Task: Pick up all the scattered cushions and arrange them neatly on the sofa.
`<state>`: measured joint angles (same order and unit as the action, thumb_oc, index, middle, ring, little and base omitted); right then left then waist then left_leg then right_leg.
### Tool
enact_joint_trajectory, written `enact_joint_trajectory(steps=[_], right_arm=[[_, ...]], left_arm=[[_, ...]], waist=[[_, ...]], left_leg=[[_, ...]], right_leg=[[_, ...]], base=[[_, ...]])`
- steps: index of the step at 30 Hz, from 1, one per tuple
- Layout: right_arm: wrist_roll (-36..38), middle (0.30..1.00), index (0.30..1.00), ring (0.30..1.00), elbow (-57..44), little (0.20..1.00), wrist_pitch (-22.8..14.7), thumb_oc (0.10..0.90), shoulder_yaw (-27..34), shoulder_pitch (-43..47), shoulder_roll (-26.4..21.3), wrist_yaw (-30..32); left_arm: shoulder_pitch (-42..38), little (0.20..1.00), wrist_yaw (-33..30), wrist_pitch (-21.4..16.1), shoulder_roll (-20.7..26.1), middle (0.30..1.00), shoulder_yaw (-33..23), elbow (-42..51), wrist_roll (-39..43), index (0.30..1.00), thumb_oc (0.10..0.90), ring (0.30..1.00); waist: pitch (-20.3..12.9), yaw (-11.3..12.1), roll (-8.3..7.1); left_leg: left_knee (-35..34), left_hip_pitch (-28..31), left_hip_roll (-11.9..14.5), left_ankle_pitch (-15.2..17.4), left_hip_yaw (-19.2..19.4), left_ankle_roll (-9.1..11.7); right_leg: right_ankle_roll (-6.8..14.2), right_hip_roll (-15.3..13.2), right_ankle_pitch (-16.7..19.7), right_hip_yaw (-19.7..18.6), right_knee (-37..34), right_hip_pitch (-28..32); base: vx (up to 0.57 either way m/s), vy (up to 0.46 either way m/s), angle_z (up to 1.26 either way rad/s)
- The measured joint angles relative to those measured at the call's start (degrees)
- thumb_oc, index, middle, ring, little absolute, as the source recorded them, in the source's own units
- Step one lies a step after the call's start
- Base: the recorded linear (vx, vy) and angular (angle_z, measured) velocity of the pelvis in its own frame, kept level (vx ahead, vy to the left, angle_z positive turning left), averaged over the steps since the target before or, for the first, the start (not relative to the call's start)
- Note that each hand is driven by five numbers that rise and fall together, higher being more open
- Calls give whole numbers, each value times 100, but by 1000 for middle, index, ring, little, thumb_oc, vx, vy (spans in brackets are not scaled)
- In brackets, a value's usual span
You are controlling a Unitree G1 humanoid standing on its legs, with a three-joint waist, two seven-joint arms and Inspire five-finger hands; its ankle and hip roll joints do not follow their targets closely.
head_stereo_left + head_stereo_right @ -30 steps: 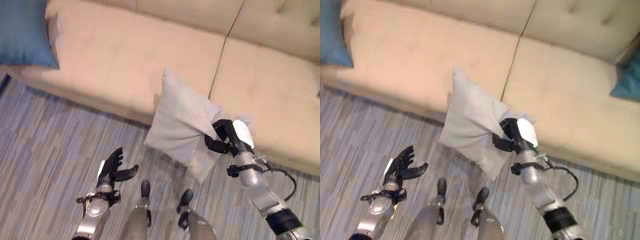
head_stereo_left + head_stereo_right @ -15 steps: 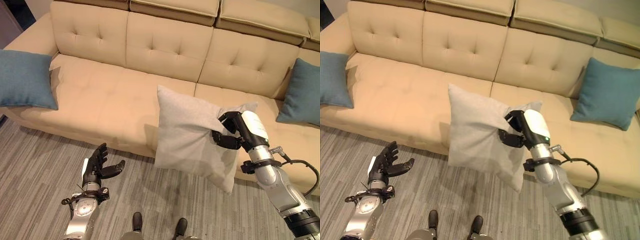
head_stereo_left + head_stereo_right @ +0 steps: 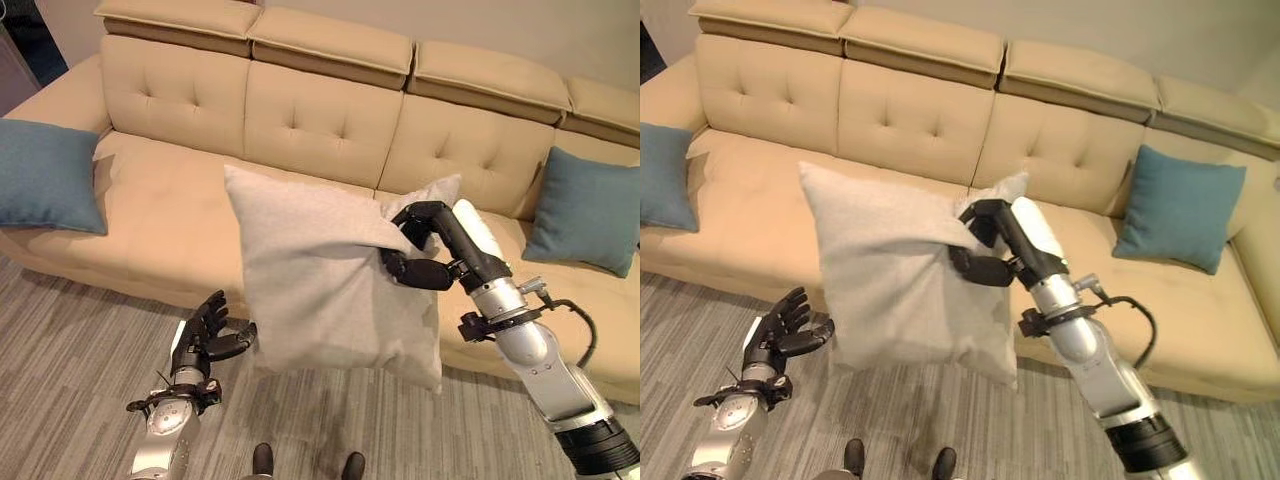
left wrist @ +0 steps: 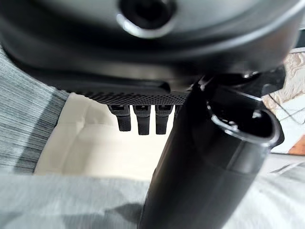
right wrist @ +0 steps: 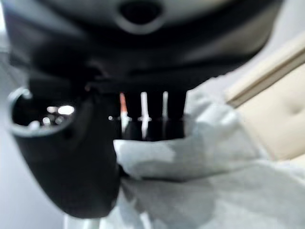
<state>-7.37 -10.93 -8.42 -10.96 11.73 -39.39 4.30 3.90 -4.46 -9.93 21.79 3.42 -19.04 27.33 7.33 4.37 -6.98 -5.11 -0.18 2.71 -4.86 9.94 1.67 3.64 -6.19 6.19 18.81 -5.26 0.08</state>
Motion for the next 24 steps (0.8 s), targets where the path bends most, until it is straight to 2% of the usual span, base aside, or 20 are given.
enact_joint_trajectory(steps=[8, 15, 20, 22, 24], right_arm=[[80, 300, 300, 300, -12, 300, 1, 400, -25, 257, 433, -50], [79, 300, 300, 300, -13, 300, 1, 400, -35, 424, 401, -48], [89, 300, 300, 300, -12, 300, 1, 400, -34, 427, 224, -103], [106, 300, 300, 300, -12, 300, 1, 400, -32, 438, 128, -178], [179, 300, 300, 300, -12, 300, 2, 400, -25, 449, 99, -295]], left_arm=[[61, 900, 154, 48, -329, 900, 167, 431, 785, 900, 800, 900], [95, 900, 396, 180, -195, 900, 406, 547, 1162, 900, 800, 900], [108, 900, 792, 359, 410, 900, 609, 627, 1270, 900, 800, 900], [109, 900, 1028, 425, 807, 900, 775, 681, 1271, 900, 800, 900], [124, 900, 1383, 656, 1266, 900, 999, 856, 1319, 900, 800, 900]], waist=[[-24, 124, -36], [-61, 117, -89], [-62, 117, -91], [-64, 114, -88], [-69, 105, -77]], left_leg=[[1, 0, -3, 0, -17, 0], [1, -3, 1, 0, -22, 0], [1, -3, -4, 0, -24, 0], [1, -3, -4, 0, -26, 0], [1, -3, -6, 0, -25, 0]], right_leg=[[2, -2, 2, 12, 0, 6], [3, -2, 1, 20, 0, 6], [3, -6, 1, 33, 0, 6], [3, -8, 1, 36, 0, 7], [3, -11, 1, 43, -1, 7]], base=[[0, 0, 0], [0, 0, 0], [0, 0, 0], [0, 0, 0], [0, 0, 0]])
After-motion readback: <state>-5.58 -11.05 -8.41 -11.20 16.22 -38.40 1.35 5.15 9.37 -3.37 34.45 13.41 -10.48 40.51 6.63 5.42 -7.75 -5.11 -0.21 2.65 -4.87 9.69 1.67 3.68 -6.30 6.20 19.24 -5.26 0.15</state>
